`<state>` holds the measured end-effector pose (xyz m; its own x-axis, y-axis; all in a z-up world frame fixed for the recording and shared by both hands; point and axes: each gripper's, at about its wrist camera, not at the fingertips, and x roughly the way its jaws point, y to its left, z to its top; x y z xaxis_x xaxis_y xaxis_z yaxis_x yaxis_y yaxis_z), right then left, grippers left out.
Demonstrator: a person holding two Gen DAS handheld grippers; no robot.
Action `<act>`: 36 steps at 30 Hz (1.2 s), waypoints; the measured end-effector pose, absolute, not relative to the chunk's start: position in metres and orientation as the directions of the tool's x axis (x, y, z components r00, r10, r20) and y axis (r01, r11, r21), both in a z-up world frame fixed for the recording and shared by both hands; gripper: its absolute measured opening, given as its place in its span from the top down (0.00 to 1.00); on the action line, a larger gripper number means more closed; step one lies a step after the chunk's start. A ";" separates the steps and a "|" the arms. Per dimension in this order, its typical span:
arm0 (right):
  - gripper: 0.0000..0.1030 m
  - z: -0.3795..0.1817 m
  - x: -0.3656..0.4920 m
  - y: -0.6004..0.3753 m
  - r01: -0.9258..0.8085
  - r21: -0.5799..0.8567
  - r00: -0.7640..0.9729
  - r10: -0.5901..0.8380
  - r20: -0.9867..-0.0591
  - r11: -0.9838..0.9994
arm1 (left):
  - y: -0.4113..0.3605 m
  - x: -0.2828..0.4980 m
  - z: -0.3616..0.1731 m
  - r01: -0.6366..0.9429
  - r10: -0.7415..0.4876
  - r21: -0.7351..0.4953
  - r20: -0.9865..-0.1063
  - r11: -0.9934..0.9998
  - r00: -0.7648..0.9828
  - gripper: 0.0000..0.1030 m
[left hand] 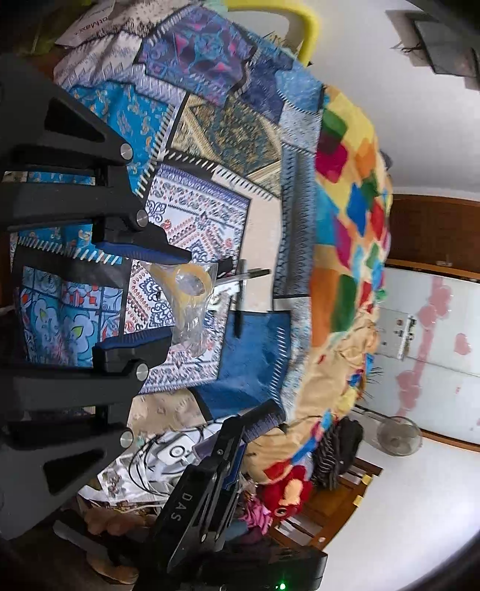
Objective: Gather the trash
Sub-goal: 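Carry the clear bag and purple can with both tools over the white bin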
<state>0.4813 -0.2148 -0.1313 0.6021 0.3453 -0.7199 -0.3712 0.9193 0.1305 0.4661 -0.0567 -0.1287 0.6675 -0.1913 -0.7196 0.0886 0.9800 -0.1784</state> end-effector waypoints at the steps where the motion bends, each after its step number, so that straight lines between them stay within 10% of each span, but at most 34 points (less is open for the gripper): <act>1: 0.77 -0.125 0.476 -0.215 -0.374 0.132 0.608 0.350 -0.712 0.918 | -0.056 0.461 -0.122 0.088 -0.188 -0.175 -0.713 0.981 0.676 0.68; 36: 0.77 -0.034 0.269 -0.070 -0.682 0.144 0.553 0.635 -0.539 0.717 | 0.103 0.202 -0.044 -0.237 0.096 -0.181 -0.565 0.955 0.820 0.68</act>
<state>0.2695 -0.0700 -0.0344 0.5535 0.6351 -0.5388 -0.6825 0.7166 0.1437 0.2022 0.1030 -0.0445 0.8197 0.0964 -0.5647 -0.2366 0.9547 -0.1806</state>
